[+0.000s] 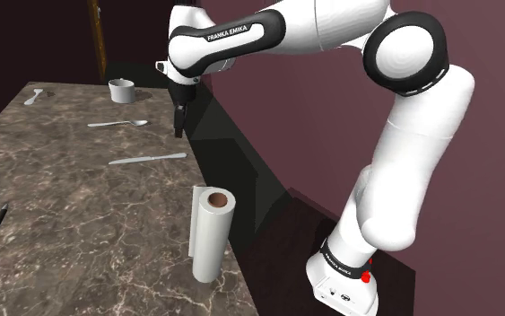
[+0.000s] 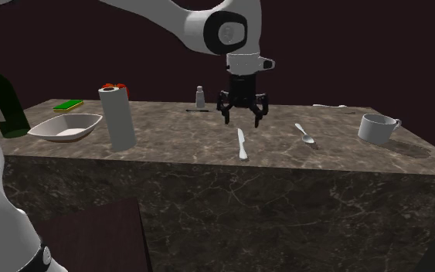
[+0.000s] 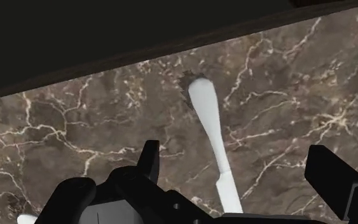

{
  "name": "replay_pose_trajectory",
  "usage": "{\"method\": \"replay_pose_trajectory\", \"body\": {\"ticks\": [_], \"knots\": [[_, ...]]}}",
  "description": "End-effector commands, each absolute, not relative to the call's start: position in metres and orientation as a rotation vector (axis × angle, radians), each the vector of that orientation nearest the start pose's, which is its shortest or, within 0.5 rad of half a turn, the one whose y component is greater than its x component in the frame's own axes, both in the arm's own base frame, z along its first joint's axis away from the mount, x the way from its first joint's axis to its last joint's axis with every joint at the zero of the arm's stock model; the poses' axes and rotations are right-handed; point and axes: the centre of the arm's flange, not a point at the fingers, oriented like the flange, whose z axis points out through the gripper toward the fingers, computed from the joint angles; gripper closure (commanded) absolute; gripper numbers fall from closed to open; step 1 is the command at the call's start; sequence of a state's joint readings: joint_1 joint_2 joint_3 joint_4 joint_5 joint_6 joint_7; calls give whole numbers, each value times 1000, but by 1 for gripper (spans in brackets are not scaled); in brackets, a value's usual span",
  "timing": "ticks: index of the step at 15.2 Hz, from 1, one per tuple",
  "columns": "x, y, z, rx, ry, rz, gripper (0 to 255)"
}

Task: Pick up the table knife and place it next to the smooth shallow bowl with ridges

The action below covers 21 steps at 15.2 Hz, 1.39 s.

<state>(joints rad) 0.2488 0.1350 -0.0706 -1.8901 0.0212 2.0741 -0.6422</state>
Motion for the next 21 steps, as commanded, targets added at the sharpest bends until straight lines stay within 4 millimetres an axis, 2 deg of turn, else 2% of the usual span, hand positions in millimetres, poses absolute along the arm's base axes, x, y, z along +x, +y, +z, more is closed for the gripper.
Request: {"method": "replay_pose_trajectory", "body": {"ticks": [1, 6, 7, 14, 21], "knots": [[602, 126, 421, -2843, -1357, -64, 0], [631, 174, 380, -2716, -1630, -24, 0], [632, 177, 378, -2709, -1644, -22, 0], [633, 176, 338, -2709, -1644, -22, 0], [633, 176, 338, -2709, -1644, -22, 0]]}}
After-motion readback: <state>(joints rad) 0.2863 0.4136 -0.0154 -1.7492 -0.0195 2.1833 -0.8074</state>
